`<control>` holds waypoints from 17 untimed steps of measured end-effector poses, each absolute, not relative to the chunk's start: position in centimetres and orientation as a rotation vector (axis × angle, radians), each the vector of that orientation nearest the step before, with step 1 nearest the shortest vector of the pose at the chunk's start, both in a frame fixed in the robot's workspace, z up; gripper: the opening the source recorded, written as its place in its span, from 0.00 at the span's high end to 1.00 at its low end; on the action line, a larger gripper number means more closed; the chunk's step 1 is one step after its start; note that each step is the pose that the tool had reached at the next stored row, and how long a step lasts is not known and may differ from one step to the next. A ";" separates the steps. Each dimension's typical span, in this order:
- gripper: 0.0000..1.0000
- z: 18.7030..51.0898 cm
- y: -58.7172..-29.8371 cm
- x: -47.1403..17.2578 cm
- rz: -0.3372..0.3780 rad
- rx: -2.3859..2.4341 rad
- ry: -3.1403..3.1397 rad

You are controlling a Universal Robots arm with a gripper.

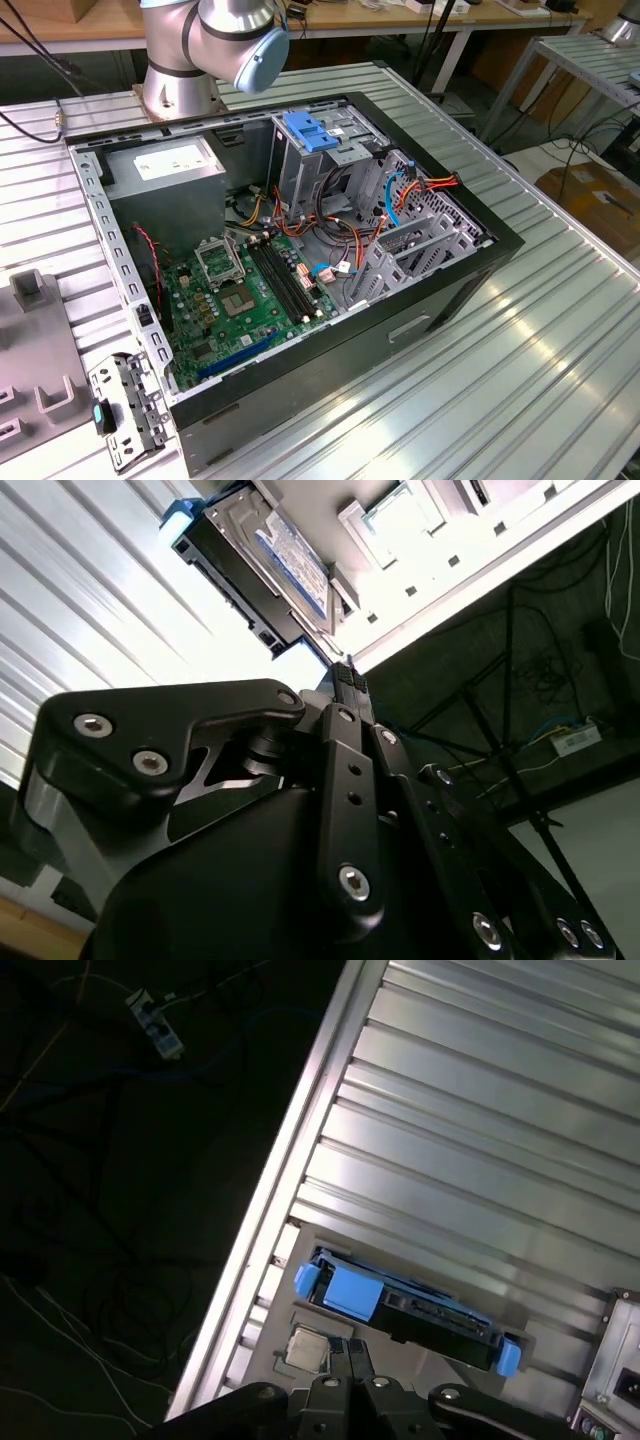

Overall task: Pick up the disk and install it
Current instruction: 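Pick up the disk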

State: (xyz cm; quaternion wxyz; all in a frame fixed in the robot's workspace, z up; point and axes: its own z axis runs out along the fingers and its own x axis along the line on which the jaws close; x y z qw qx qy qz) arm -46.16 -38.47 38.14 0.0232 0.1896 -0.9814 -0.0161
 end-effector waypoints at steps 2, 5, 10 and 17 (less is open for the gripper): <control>0.89 38.1 -38.5 -46.2 -0.049 0.611 -3.033; 0.89 38.1 -38.5 -46.2 -0.048 0.649 -3.025; 0.89 38.1 -38.5 -46.2 -0.047 0.715 -3.010; 0.89 38.1 -38.5 -46.2 -0.044 0.812 -2.984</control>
